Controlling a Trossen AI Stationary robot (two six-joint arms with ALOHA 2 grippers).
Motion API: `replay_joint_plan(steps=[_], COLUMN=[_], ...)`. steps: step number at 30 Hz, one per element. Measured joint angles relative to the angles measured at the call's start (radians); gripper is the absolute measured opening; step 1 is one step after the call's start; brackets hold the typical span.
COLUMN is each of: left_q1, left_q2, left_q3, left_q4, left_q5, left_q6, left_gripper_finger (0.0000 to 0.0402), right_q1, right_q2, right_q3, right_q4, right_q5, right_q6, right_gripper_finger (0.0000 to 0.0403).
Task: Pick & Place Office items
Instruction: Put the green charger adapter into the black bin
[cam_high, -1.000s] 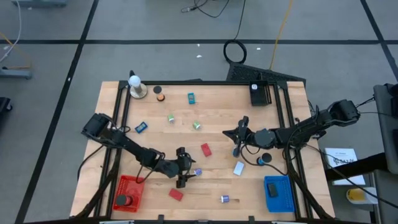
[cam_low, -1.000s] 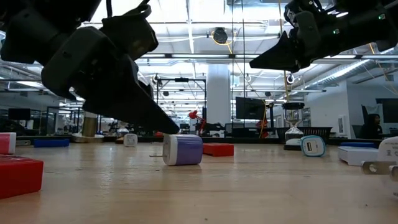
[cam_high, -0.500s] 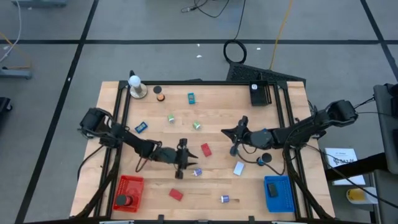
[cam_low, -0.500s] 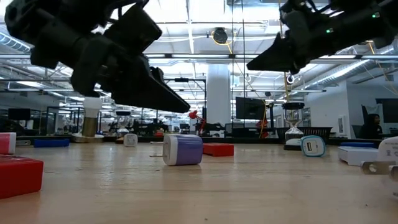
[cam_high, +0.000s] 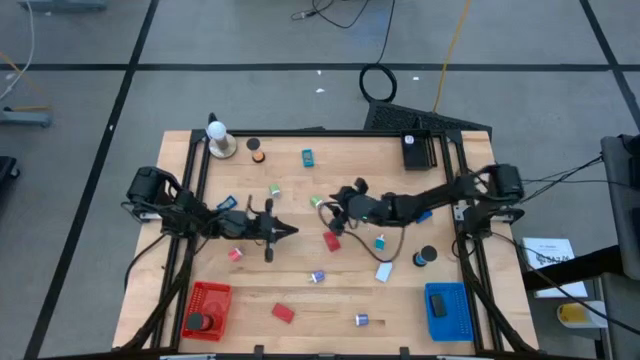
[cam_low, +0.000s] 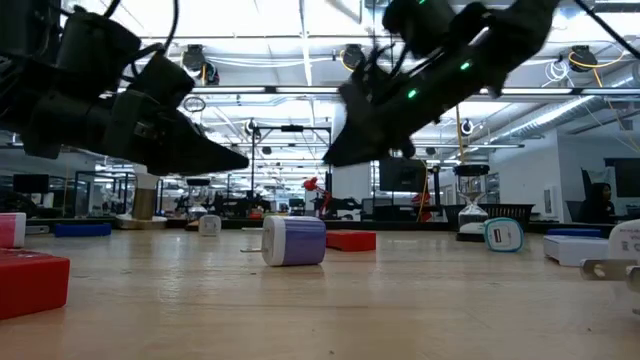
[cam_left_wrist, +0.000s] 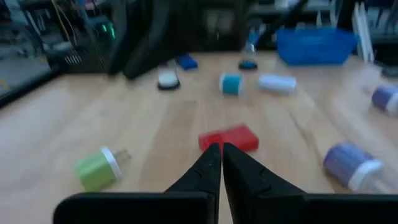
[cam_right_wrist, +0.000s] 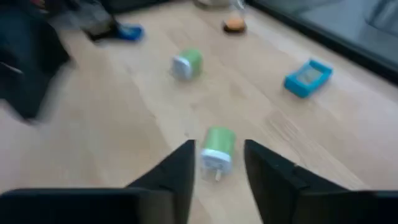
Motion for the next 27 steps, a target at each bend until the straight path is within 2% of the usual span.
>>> replay_joint_plan(steps=[6,12,17,22,24,27], left_q1=[-0.004,-0.005,-0.005,-0.005,-0.005,-0.005], left_q2=[0.0,0.0,0.0,0.0,0.0,0.0], left_q3=[-0.024,-0.024,-0.024,-0.023,-0.023,-0.023], left_q4=[0.058,0.058,0.055,0.056,0.056,0.056], left_q5=[0.001,0.0,0.0,0.0,0.0,0.0], left_q6=[0.002,-0.015,-0.016,-0.018,-0.018,-0.018], left_gripper_finger=[0.0026,0.0026,0.0026,0.0026,0.0026,0.0026], right_q1=[-0.032,-0.064,-0.084,-0.09,-0.09,-0.09], right_q2=[0.143,0.231,0.257,0.255,0.255,0.255], right_q3=[0.129,0.195,0.203,0.202,0.201,0.201], right_q4=[-0.068,-0.114,-0.119,-0.115,-0.116,-0.118], right_q5=[-0.005,-0.026,-0.068,-0.086,-0.125,-0.128], right_q6=[0.012,0.045,0.052,0.056,0.064,0.079], right_gripper_finger=[0.0233,0.0276,0.0265,0.0218,0.0198,0.0187])
